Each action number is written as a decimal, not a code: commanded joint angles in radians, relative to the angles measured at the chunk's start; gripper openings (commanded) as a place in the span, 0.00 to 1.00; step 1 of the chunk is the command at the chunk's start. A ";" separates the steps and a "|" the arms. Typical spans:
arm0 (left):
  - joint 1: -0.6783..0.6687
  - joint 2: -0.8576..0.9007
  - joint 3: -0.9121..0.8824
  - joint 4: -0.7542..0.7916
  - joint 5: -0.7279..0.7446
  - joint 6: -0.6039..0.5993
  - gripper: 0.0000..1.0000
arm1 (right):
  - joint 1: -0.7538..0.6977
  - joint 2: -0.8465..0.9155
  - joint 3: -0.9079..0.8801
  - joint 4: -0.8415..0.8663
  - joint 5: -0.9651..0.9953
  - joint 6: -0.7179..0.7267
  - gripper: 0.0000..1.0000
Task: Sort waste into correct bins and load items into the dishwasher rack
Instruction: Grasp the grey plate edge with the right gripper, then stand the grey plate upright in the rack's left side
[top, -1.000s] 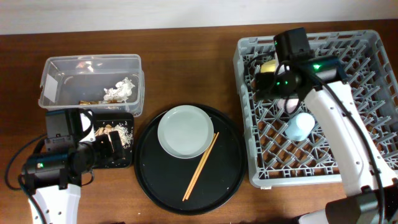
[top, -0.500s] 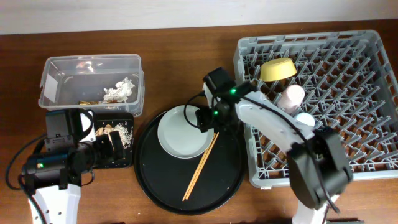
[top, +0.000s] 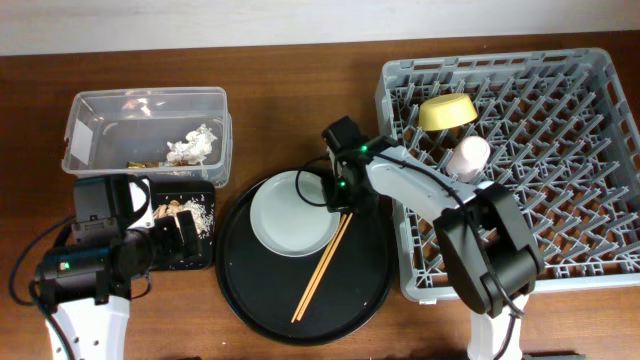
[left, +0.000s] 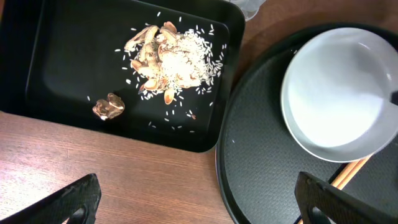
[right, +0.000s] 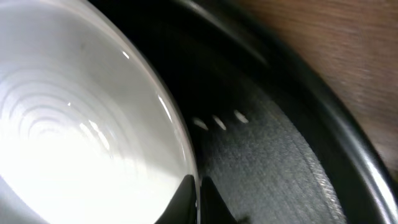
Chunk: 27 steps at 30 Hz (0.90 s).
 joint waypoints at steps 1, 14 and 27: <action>0.006 -0.010 0.013 -0.002 0.011 -0.009 0.99 | -0.057 -0.152 0.085 -0.074 0.073 -0.011 0.04; 0.006 -0.010 0.013 0.003 0.011 -0.009 0.99 | -0.140 -0.446 0.139 -0.098 1.258 -0.043 0.04; 0.006 -0.010 0.013 0.003 0.012 -0.009 0.99 | -0.104 -0.291 0.139 -0.147 0.743 -0.043 0.68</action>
